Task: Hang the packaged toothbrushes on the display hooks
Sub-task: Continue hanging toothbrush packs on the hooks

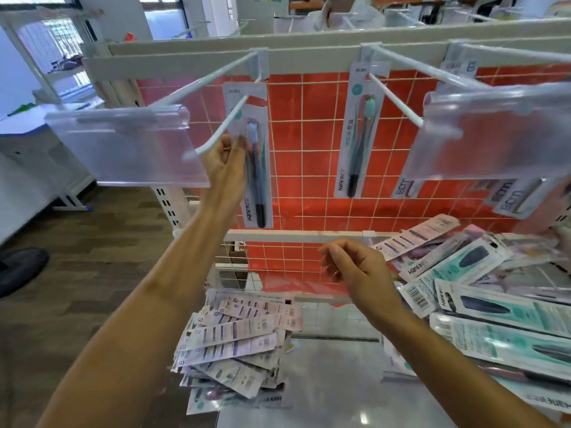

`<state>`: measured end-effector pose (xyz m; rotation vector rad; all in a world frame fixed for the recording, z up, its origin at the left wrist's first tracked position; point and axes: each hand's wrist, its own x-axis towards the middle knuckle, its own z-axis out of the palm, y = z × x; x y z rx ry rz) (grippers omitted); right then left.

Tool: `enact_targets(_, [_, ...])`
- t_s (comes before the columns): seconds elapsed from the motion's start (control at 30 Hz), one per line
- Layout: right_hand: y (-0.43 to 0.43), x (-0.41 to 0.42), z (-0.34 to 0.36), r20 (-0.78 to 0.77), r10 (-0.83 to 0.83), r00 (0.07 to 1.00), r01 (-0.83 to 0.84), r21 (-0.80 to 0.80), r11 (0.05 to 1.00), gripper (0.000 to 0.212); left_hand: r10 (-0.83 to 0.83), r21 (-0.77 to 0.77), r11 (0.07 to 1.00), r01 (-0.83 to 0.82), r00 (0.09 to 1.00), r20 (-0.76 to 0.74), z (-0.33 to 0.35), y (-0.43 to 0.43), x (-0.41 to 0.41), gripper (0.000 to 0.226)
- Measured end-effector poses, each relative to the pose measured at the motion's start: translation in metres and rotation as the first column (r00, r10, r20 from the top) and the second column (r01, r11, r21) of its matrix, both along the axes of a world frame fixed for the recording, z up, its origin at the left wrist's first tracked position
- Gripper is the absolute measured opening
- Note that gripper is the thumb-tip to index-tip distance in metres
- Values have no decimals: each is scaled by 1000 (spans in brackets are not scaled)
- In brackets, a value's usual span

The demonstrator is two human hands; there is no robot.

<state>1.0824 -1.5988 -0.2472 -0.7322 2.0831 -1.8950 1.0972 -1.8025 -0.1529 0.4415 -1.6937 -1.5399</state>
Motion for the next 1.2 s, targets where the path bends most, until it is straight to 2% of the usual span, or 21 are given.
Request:
enact_targets(0.1, [6,-3,-1,-9,-19,1000,19,-12,1000,24,12,-63,998,-9,999,39,0,-11,-21,25])
enact_targets(0.27, [15,-11,-5,-43,-62,997,63,22,998,24,-10,-27,1000,11,999,41,-1,-21,-43,26])
enact_targets(0.37, [23,-15,-9,-30,-72,997,73,29,997,24,31,-91,996,-22,995,99,-1,-22,-49,28])
enact_targets(0.5, [31,-17,-11,-30,-82,996,84,39,996,23,74,-118,991,-61,992,102,2,-22,-53,31])
enact_targets(0.67, [46,-20,-12,-67,-98,993,103,72,992,24,72,-65,996,-64,990,122,-7,-24,-53,18])
enact_targets(0.83, [75,-25,-10,-34,-155,987,157,69,985,25,314,-126,948,-293,924,217,-34,-5,-37,13])
enact_targets(0.93, [96,-34,-13,-87,-178,980,189,141,972,22,406,-181,909,-376,895,183,-65,3,-28,20])
enact_targets(1.03, [112,-44,-17,-96,-176,980,194,242,951,18,394,-233,910,-344,892,223,-89,27,-25,15])
enact_targets(1.2, [133,-54,-21,-113,-166,980,197,365,910,14,233,-338,934,-115,913,334,-111,95,-25,24])
